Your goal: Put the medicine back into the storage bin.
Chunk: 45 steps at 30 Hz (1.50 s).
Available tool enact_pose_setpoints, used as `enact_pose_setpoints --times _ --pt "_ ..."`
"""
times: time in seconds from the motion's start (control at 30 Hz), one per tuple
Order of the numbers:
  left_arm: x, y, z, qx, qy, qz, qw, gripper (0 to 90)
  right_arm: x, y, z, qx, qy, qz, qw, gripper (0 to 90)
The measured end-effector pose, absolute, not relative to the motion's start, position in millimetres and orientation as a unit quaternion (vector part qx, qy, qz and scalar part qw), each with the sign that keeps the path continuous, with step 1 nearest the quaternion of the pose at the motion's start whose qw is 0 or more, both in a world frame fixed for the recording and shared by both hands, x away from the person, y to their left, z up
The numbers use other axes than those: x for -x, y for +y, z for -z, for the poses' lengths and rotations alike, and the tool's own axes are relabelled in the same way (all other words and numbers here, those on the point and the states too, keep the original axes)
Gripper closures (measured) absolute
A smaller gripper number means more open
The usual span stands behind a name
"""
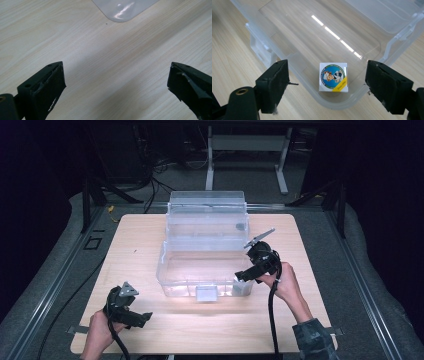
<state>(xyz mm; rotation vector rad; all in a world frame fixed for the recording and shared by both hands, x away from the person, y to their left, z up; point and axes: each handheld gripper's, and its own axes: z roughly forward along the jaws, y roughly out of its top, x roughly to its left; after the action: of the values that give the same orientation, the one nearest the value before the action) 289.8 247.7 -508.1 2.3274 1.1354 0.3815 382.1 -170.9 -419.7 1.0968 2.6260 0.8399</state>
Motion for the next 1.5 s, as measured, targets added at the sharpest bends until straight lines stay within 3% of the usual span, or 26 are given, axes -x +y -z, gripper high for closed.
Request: enact_pose_setpoints --times 0.53,0.9,1.13,1.5 --pt "-314 254 472 -0.863 0.39 -0.13 0.293 0.0 -356 -184 433 -0.37 0.862 -0.335 0.088 17.8" --pt "-352 258 444 -0.856 0.385 -0.108 0.327 0.0 -349 -183 441 -0.367 0.86 -0.341 0.096 17.1" --pt "-371 247 428 -0.857 0.37 -0.086 0.349 0.0 -345 -185 445 -0.362 0.858 -0.352 0.095 16.5" --pt "-386 228 394 -0.862 0.343 -0.106 0.357 0.0 -342 -180 448 -0.356 0.859 -0.353 0.099 17.1"
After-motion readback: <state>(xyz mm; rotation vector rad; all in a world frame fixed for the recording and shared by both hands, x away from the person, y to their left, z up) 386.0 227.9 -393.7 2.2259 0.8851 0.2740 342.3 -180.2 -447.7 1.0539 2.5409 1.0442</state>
